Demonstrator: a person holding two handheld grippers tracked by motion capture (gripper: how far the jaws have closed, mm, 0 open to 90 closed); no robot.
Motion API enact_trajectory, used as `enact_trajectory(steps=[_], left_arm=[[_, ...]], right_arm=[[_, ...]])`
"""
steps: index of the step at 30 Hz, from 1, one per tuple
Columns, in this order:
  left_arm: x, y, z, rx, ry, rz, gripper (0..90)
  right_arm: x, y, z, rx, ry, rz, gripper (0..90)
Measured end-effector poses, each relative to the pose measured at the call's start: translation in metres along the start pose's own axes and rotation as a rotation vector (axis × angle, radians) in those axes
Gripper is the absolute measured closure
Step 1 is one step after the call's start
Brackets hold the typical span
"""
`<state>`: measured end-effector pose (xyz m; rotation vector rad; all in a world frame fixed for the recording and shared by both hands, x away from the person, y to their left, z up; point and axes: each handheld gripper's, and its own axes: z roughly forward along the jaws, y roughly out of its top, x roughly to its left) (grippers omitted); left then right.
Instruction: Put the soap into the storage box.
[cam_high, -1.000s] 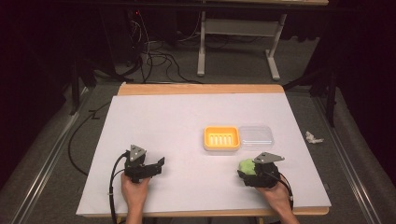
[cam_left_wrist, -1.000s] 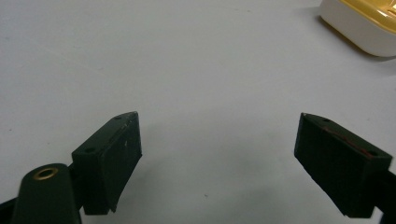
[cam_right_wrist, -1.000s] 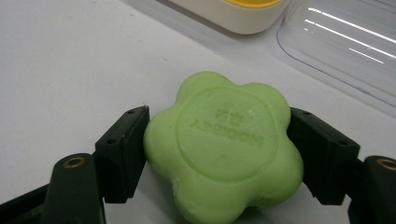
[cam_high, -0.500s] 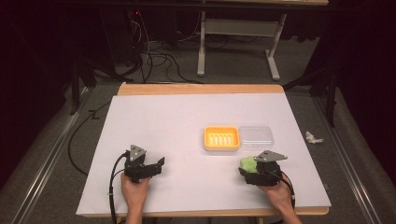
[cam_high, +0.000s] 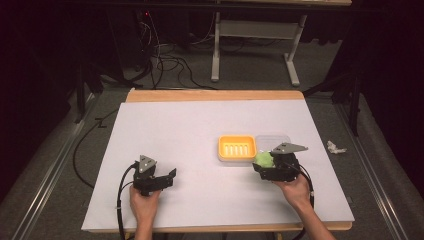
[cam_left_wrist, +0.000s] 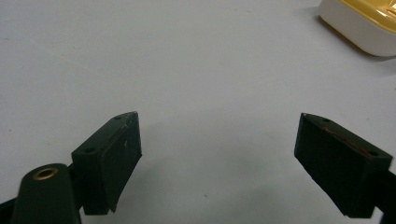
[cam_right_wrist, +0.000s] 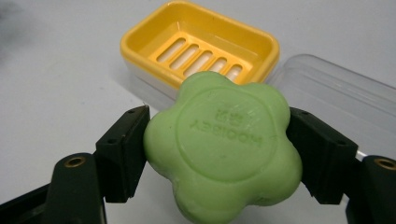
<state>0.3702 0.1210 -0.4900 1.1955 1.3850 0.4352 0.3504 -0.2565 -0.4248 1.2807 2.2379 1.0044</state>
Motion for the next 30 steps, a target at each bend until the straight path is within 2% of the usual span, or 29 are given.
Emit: enact_trajectory(steps=[1, 9, 11, 17, 20, 24, 25, 30], left_arm=[[0.0, 0.0, 0.0, 0.0, 0.0, -0.001, 15.3], [0.0, 0.0, 0.0, -0.001, -0.003, -0.01, 15.3], [0.0, 0.0, 0.0, 0.001, -0.003, -0.01, 15.3], [0.0, 0.0, -0.001, 0.001, -0.006, -0.001, 15.3], [0.0, 0.0, -0.001, 0.002, -0.007, 0.003, 15.3], [0.0, 0.0, -0.001, 0.001, -0.007, 0.004, 15.3], [0.0, 0.0, -0.001, 0.001, -0.007, 0.005, 15.3], [0.0, 0.0, -0.001, 0.002, -0.008, 0.006, 15.3]], right_arm=[[-0.001, 0.009, 0.006, 0.009, -0.001, -0.002, 27.3], [0.0, 0.037, 0.025, 0.013, 0.002, -0.009, 27.3], [-0.001, 0.044, 0.033, 0.013, 0.005, 0.002, 27.3], [0.0, 0.061, 0.052, 0.052, 0.007, 0.01, 27.3], [0.002, 0.067, 0.061, 0.06, 0.012, 0.028, 27.3], [0.005, 0.069, 0.07, 0.066, 0.007, 0.027, 27.3], [0.007, 0.071, 0.078, 0.087, 0.004, 0.026, 27.2], [0.01, 0.072, 0.089, 0.109, 0.002, 0.03, 27.2]])
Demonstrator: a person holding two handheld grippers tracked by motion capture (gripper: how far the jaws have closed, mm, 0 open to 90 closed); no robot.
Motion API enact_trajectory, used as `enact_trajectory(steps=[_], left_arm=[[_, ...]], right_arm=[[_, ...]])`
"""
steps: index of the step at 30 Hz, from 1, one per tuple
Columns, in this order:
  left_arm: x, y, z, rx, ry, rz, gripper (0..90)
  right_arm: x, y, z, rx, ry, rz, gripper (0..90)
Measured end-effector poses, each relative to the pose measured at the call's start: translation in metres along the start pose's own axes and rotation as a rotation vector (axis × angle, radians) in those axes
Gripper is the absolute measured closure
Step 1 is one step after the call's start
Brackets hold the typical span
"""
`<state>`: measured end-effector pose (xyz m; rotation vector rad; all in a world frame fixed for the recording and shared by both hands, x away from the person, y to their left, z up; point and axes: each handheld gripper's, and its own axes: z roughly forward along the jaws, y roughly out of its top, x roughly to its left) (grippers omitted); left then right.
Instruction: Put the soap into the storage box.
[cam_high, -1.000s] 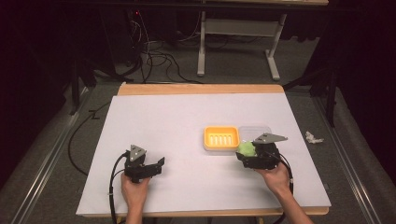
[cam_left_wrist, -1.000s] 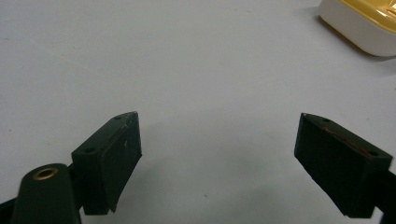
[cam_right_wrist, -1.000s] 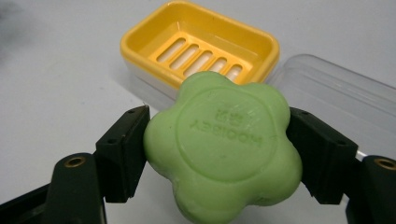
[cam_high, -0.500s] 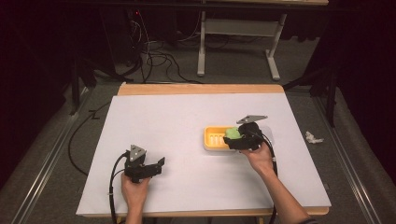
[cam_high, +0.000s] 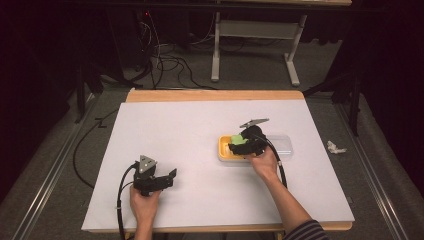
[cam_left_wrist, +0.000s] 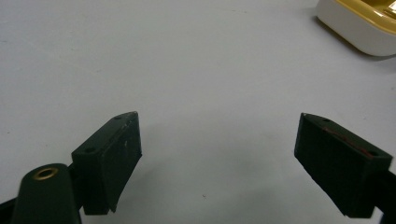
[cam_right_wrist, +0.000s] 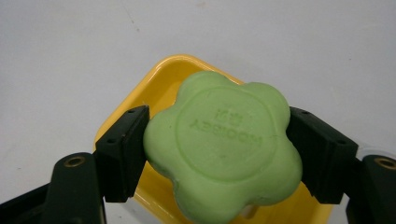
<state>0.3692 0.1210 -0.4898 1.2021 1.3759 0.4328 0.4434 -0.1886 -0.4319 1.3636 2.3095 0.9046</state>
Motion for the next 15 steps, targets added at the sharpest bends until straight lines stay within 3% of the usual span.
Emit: enact_trajectory(steps=[11, 13, 15], left_arm=[[0.0, 0.0, 0.0, 0.001, -0.001, 0.0, 15.2], [0.0, 0.0, 0.0, 0.0, -0.001, 0.001, 15.2], [0.0, 0.0, 0.0, -0.001, -0.001, -0.003, 15.2]], right_arm=[[0.003, -0.001, 0.013, 0.039, -0.034, -0.009, 27.1], [0.002, 0.001, 0.003, -0.017, -0.028, 0.0, 26.7], [0.002, 0.002, -0.004, -0.036, -0.032, -0.009, 26.7]])
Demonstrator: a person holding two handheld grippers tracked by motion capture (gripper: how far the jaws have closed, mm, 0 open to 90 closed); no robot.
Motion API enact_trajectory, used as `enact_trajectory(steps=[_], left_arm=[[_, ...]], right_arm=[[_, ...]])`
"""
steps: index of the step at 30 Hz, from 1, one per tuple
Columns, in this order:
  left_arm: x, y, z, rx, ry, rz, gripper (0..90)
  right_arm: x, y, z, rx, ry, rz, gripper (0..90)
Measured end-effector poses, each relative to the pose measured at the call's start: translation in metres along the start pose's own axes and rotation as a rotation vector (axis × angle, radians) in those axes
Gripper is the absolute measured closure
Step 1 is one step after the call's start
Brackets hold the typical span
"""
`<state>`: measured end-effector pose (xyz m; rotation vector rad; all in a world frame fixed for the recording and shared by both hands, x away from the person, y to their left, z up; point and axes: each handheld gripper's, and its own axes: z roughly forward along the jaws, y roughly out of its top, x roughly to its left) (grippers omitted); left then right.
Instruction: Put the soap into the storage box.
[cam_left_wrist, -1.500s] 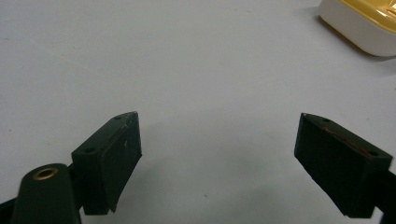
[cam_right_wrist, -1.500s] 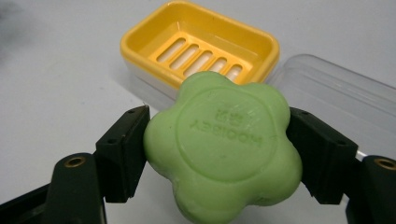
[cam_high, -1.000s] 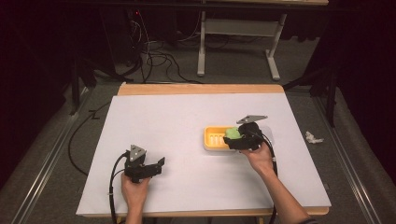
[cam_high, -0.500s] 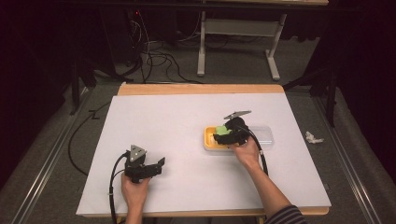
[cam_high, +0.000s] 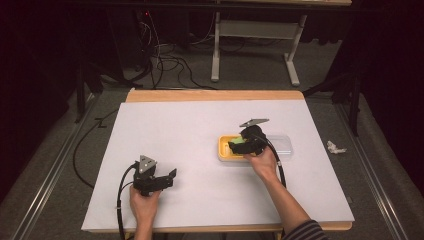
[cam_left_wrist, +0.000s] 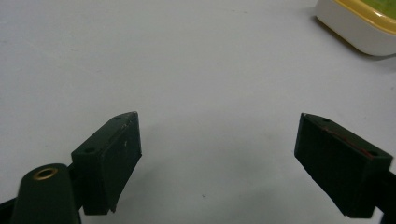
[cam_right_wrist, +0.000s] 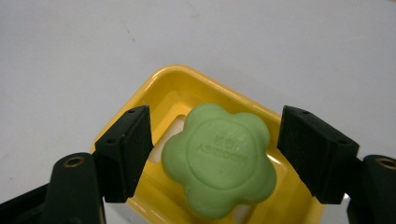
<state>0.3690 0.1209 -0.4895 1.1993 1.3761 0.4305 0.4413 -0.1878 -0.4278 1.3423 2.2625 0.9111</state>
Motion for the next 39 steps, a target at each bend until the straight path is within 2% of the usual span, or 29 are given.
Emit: enact_trajectory(steps=[4, 7, 13, 19, 26, 27, 39], left_arm=[[0.0, 0.0, 0.0, 0.001, 0.001, 0.004, 15.2], [0.0, 0.0, 0.0, 0.001, 0.002, 0.005, 15.2], [0.0, 0.0, 0.0, 0.0, 0.003, 0.005, 15.2], [0.0, 0.0, 0.0, 0.001, 0.004, 0.004, 15.2], [0.0, 0.0, 0.001, 0.002, 0.002, -0.001, 15.2], [0.0, 0.0, 0.001, 0.002, 0.001, -0.001, 15.2], [0.0, 0.0, 0.001, 0.0, 0.002, -0.01, 15.2]], right_arm=[[0.0, -0.004, -0.018, -0.047, 0.003, -0.012, 27.7], [-0.006, -0.01, -0.033, -0.072, -0.005, -0.016, 28.7], [-0.022, -0.025, -0.061, -0.135, -0.014, 0.011, 29.9], [-0.034, -0.042, -0.081, -0.162, -0.019, 0.028, 30.1], [-0.039, -0.06, -0.097, -0.176, -0.02, 0.032, 30.9], [-0.041, -0.066, -0.102, -0.179, -0.023, 0.033, 31.0], [-0.056, -0.098, -0.113, -0.201, -0.036, 0.093, 31.6]])
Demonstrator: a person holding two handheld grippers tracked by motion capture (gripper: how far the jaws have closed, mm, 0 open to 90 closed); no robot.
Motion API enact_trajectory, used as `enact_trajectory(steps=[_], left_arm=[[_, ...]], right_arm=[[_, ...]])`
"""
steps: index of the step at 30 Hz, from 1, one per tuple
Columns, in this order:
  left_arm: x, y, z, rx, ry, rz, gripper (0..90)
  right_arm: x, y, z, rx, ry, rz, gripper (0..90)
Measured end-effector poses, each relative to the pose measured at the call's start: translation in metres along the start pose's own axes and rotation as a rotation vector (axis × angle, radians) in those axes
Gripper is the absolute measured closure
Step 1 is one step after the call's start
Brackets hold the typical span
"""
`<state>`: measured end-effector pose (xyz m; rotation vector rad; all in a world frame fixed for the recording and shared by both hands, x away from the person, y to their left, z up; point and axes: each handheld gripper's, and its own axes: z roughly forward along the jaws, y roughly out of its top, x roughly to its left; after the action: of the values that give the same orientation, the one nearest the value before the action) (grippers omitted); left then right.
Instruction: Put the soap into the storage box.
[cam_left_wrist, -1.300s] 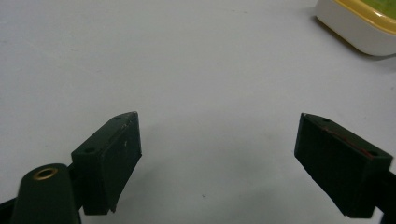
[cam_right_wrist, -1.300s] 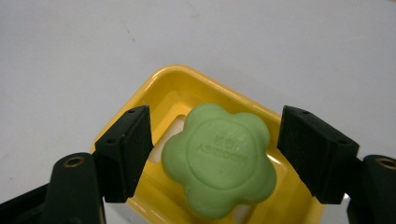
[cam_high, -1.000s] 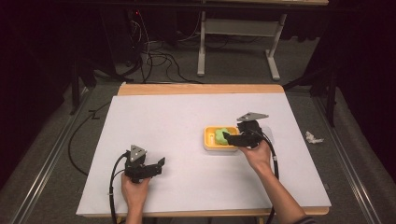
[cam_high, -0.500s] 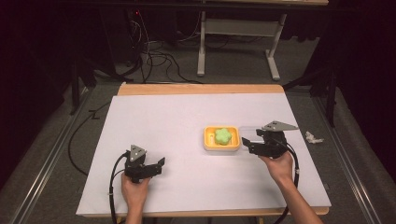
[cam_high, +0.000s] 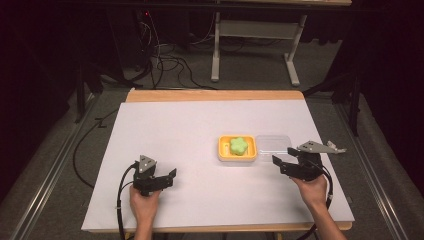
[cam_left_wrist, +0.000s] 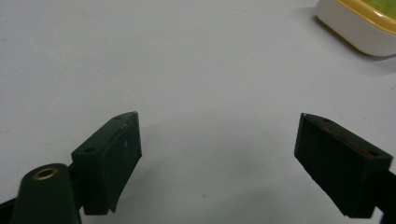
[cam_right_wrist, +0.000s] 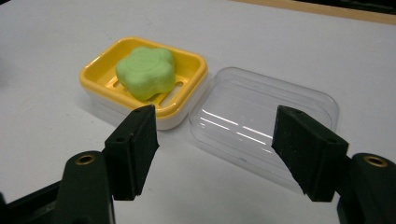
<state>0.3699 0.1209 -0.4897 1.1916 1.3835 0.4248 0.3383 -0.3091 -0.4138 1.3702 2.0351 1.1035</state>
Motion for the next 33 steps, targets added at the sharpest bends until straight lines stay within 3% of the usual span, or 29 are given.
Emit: enact_trajectory(steps=[12, 24, 33], left_arm=[[0.0, 0.0, 0.0, -0.001, -0.002, 0.0, 15.3], [0.0, 0.0, 0.0, 0.002, 0.001, 0.007, 15.3], [0.0, 0.0, 0.0, 0.002, 0.002, 0.009, 15.3]], right_arm=[[-0.009, -0.024, 0.0, 0.017, -0.021, 0.021, 31.7], [-0.02, -0.053, 0.014, 0.058, -0.066, 0.057, 31.7], [-0.023, -0.062, 0.02, 0.075, -0.091, 0.066, 31.7]])
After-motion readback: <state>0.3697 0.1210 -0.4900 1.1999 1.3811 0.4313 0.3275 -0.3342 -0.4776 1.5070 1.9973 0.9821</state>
